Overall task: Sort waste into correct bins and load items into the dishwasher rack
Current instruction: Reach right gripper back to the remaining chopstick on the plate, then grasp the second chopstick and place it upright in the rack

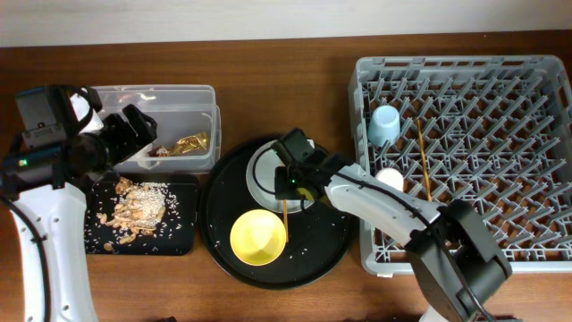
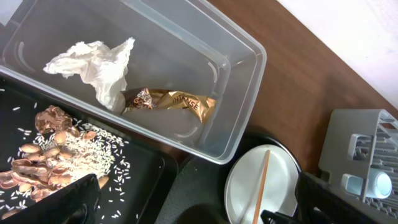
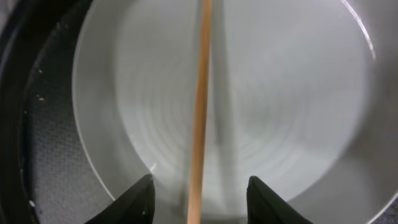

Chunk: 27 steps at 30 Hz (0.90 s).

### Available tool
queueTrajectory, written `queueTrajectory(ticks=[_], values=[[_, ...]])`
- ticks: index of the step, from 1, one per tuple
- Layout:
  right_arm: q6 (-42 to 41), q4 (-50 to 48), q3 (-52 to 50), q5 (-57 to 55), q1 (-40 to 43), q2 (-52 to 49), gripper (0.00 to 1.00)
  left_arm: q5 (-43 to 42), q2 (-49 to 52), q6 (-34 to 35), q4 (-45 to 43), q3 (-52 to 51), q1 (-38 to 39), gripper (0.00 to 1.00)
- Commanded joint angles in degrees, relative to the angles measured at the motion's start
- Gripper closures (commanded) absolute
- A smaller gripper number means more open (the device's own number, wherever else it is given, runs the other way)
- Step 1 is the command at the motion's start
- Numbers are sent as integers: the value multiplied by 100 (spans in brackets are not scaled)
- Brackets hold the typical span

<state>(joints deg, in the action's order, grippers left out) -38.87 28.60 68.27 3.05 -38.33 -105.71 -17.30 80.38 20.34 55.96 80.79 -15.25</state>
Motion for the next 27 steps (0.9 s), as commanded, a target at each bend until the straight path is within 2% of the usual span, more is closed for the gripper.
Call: queueTrajectory(ticks=[1, 7, 9, 11, 14, 19, 21, 25, 27], values=[[-61, -262, -120, -74, -173, -13, 54, 22, 0, -72, -11, -7, -31, 1], [-61, -280, -120, -566, -264, -341, 54, 22, 0, -72, -11, -7, -31, 1], [-61, -302, -120, -570, -282, -417, 60, 22, 0, -72, -11, -7, -31, 1], [-61, -310, -120, -573, -282, -428, 74, 22, 0, -72, -11, -7, -31, 1], [-61, -308, -120, -568, -282, -428, 85, 22, 0, -72, -11, -7, -31, 1], [-39, -289, -92, -573, -262, -422, 96, 22, 0, -72, -11, -7, -31, 0], [22, -68, 129, -568, -98, -293, 96, 22, 0, -72, -11, -7, -31, 1], [1075, 748, 758, -501, 313, 470, 96, 22, 0, -72, -13, -7, -31, 1], [2378, 1349, 1071, -535, 551, 1040, 96, 22, 0, -70, -11, -7, -31, 1]])
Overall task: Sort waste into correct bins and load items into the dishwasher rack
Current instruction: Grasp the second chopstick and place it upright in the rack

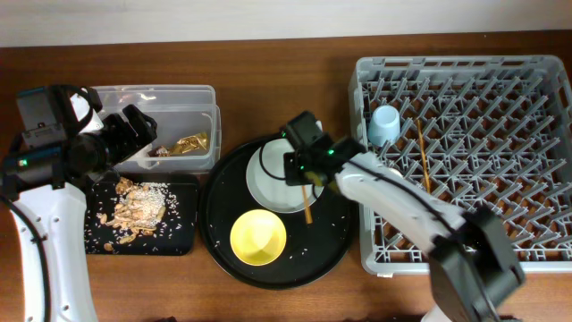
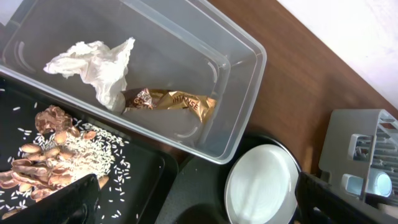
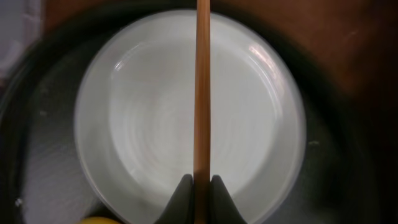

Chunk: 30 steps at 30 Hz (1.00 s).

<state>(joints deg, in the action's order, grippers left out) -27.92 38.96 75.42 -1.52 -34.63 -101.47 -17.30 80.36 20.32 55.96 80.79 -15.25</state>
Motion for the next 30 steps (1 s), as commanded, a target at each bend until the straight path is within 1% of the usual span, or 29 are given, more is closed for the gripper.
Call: queueTrajectory(ticks=[1, 2, 3, 5, 6, 8, 10, 13, 15, 16, 18, 19, 20, 22, 23, 24, 26, 27, 28, 29, 30], values=[[1753, 636, 411, -313, 389, 946, 96, 22, 2, -70, -13, -7, -31, 1], [1834, 885, 411, -721, 632, 1222, 96, 22, 2, -70, -11, -7, -31, 1], [1875, 1182, 411, -1178, 1084, 1543, 96, 22, 2, -70, -11, -7, -31, 1], [2186, 1386, 411, -1222, 1753, 1714, 96, 22, 2, -68, -13, -7, -31, 1], [2430, 1515, 409, -1224, 2166, 1687, 96, 22, 2, -70, -11, -7, -31, 1], [2452, 1552, 409, -1222, 2747, 1620, 96, 22, 2, -70, -11, -7, -31, 1], [2452, 1537, 409, -1224, 3143, 1453, 96, 22, 2, -70, -11, -7, -31, 0], [2461, 1502, 409, -1113, 3606, 686, 96, 22, 2, -70, -11, -7, -31, 1], [2796, 1440, 409, -623, 3615, 251, 96, 22, 2, -68, -11, -7, -31, 1], [2793, 1416, 409, -621, 3615, 125, 95, 22, 2, -70, -13, -7, -31, 1], [2793, 1397, 409, -623, 3615, 48, 85, 22, 2, -68, -11, -7, -31, 1], [2791, 1401, 409, -623, 3615, 48, 71, 22, 2, -70, -11, -7, -31, 1], [2791, 1405, 409, -621, 3615, 48, 68, 22, 2, -70, -13, -7, -31, 1], [2741, 1449, 446, -621, 3615, 59, 68, 22, 2, -70, -11, -7, -31, 1], [2529, 1847, 778, -529, 3615, 94, 68, 22, 2, -70, -11, -7, -31, 1], [2529, 2376, 1287, -131, 3615, 138, 68, 22, 2, -68, -11, -7, -31, 1], [2531, 3565, 2406, 1451, 3613, 153, 63, 22, 2, -70, -11, -7, -31, 1], [2538, 4017, 2712, 2376, 3574, 157, 62, 22, 2, -70, -11, -7, -31, 1], [2660, 4325, 2712, 3084, 3407, 168, 61, 22, 2, -70, -11, -7, -31, 1], [2863, 4516, 2706, 3195, 3104, 170, 62, 22, 2, -70, -11, -7, -31, 1], [2859, 4557, 2706, 3202, 2824, 170, 62, 22, 2, -68, -11, -7, -31, 1]])
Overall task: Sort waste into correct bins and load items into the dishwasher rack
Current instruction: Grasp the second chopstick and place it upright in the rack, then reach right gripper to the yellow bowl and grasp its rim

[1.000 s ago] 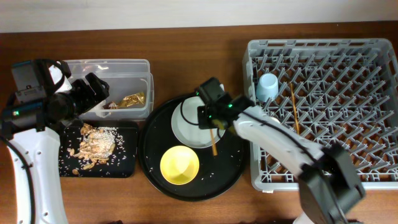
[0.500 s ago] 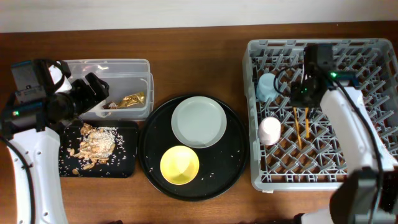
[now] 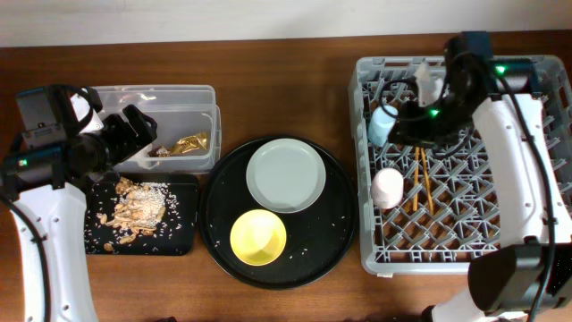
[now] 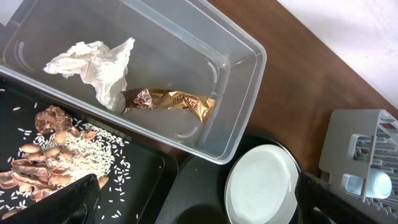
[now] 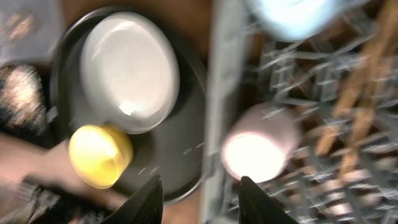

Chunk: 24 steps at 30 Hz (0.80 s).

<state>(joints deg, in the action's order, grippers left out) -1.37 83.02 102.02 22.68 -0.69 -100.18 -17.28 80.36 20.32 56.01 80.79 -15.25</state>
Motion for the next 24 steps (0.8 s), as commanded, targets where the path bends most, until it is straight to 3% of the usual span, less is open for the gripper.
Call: queueTrajectory(ticks=[1, 4, 6, 11, 13, 24], values=[[201, 168, 46, 780, -890, 39, 62, 20, 2, -70, -17, -7, -31, 1], [173, 7, 15, 774, -2796, 39, 62, 20, 2, -70, -15, -7, -31, 1], [-310, -448, 15, 656, -3934, 39, 62, 20, 2, -70, -15, -7, -31, 1], [-1703, -1119, -50, -1270, -5742, 37, 62, 20, 2, -70, -15, -7, -31, 1], [-1912, -1172, -61, -1829, -6129, -50, 62, 20, 2, -68, -15, -7, -31, 1], [-2017, -1495, -116, -1847, -6489, -1121, 62, 20, 2, -70, -15, -7, -31, 1]])
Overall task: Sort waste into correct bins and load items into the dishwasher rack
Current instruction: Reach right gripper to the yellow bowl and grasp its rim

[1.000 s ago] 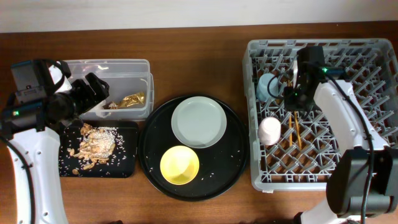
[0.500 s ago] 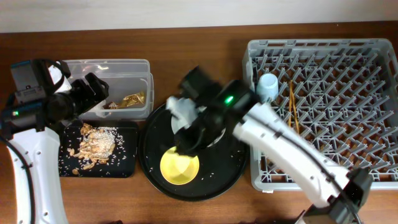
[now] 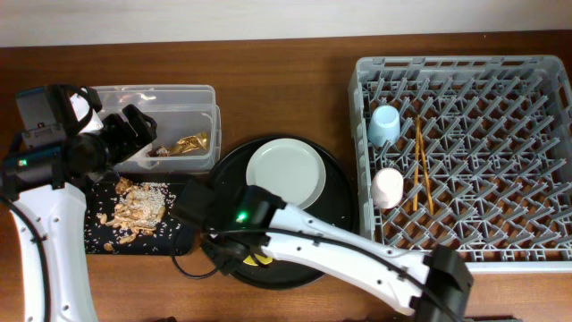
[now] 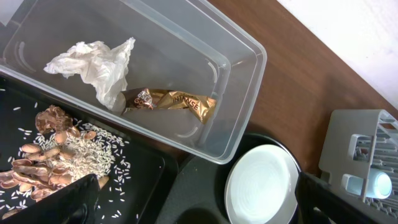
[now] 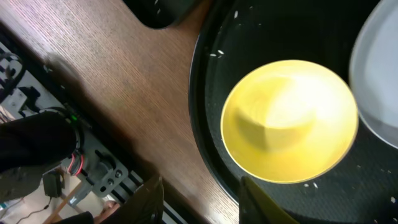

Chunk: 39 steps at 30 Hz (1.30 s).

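A yellow bowl (image 5: 289, 121) sits on the round black tray (image 5: 261, 31), with a white plate (image 3: 284, 173) behind it. My right gripper (image 5: 202, 202) hangs open over the tray's front-left rim beside the bowl, nothing between its fingers. In the overhead view the right arm (image 3: 313, 237) covers the bowl. The dishwasher rack (image 3: 465, 80) holds a blue cup (image 3: 384, 125), a pale cup (image 3: 388, 188) and two chopsticks (image 3: 418, 165). My left gripper (image 4: 199, 208) is open above the clear bin (image 4: 242, 93), which holds a tissue (image 4: 93, 65) and a gold wrapper (image 4: 171, 102).
A flat black tray (image 3: 183, 228) with rice and nut scraps (image 3: 138, 210) lies in front of the clear bin, left of the round tray. The table's front edge and the arm's base hardware (image 5: 56, 149) show at the left of the right wrist view.
My right gripper was open over the rack's left part and is now over the yellow bowl at the round tray's front left. The left arm has not moved.
My right gripper stood open around a chopstick lying on the white plate. Then it was shut on the chopstick above the plate. Later the chopstick lay in the rack beside another, the gripper open above. Now the gripper is at the yellow bowl.
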### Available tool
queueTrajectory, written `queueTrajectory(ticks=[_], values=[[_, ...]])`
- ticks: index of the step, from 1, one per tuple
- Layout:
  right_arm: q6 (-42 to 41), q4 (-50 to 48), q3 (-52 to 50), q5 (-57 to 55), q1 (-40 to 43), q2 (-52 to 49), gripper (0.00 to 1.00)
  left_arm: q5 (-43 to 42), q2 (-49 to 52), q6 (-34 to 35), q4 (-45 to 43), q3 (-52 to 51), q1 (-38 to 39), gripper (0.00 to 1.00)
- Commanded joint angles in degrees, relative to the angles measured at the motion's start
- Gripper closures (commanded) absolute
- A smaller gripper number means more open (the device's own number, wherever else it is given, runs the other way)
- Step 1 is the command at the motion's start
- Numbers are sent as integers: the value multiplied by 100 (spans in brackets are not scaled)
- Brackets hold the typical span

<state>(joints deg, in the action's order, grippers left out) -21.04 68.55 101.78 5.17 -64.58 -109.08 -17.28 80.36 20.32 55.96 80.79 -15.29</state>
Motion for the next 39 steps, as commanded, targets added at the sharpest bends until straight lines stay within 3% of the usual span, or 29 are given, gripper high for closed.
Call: queueTrajectory(ticks=[1, 5, 11, 15, 19, 20, 23, 26, 28, 31, 35, 39], values=[[-50, -55, -92, -96, -105, -315, 62, 20, 2, -70, -11, -7, -26, 1], [-50, -315, -280, -116, -103, -671, 62, 20, 2, -70, -11, -7, -26, 1], [-48, -1672, -1644, -787, -98, -671, 62, 20, 2, -70, -11, -7, -26, 1], [-50, -1827, -1788, -782, -98, -671, 62, 20, 2, -70, -11, -7, -26, 1], [-50, -1825, -1788, -780, -98, -671, 73, 20, 2, -70, -11, -7, -26, 1], [-50, -1825, -1788, -780, -98, -671, 81, 20, 2, -70, -11, -7, -26, 1], [-50, -1823, -1788, -776, -98, -671, 83, 20, 2, -70, -11, -7, -26, 1], [-48, -1775, -1788, -713, -98, -671, 83, 20, 2, -70, -11, -7, -26, 1], [-48, -1759, -1786, -693, -98, -669, 96, 20, 2, -68, -11, -7, -26, 1], [-4, -1427, -1554, -693, -98, -540, 96, 20, 2, -70, -11, -7, -26, 1], [774, -122, -160, -673, -98, -98, 96, 20, 2, -70, -11, -7, -26, 1], [1187, 238, 262, -605, 96, 697, 96, 20, 2, -70, -11, -7, -26, 1]])
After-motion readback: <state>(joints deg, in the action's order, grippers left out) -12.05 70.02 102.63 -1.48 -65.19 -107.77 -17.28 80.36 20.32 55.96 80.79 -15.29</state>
